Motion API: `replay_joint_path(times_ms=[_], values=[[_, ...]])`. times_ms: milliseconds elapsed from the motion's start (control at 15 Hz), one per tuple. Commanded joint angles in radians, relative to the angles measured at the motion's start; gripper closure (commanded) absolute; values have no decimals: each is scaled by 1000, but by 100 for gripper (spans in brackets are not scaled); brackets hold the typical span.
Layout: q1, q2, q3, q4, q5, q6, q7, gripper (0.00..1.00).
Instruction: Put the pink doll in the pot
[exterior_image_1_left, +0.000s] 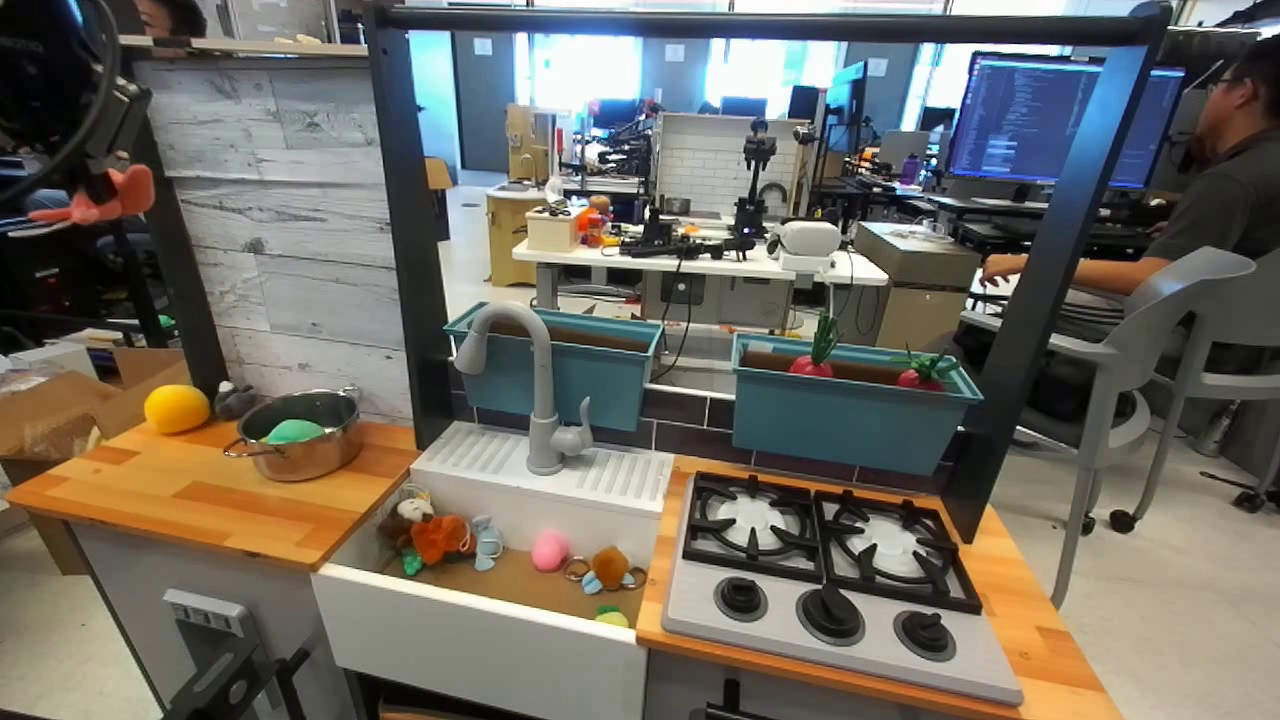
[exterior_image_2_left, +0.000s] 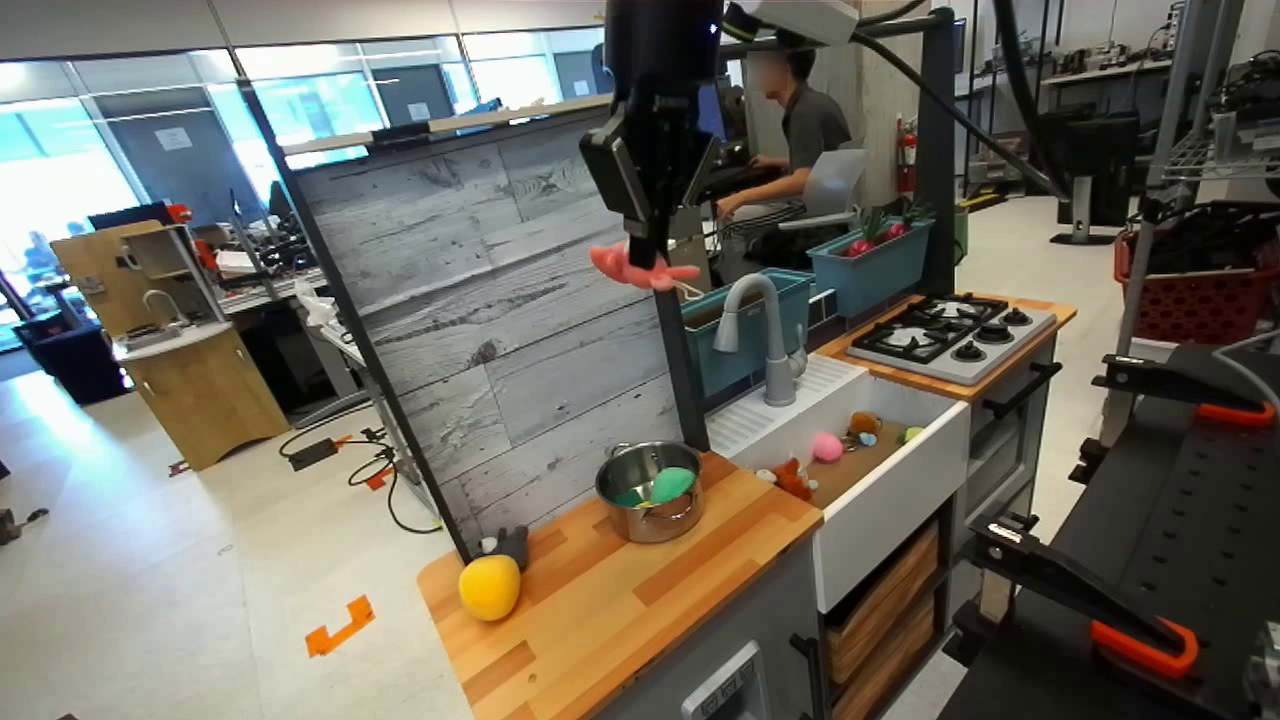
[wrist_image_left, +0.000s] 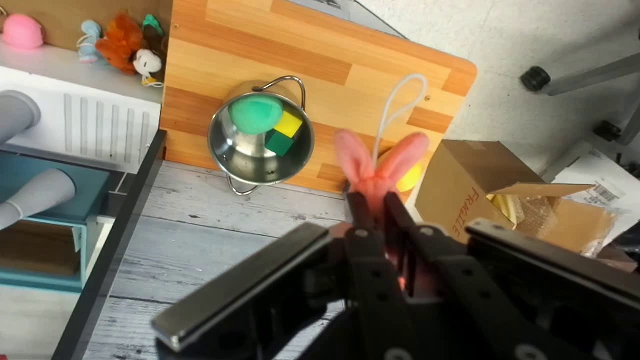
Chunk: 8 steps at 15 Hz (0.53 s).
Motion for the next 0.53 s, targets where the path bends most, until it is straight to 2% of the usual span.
replay_joint_path(times_ms=[0,200,467], values=[[112,13,-86,64,-20,-68,131,97],[171,58,-135,122,-56,2,230,97],[224,108,-201,202,-95,6,378,97]])
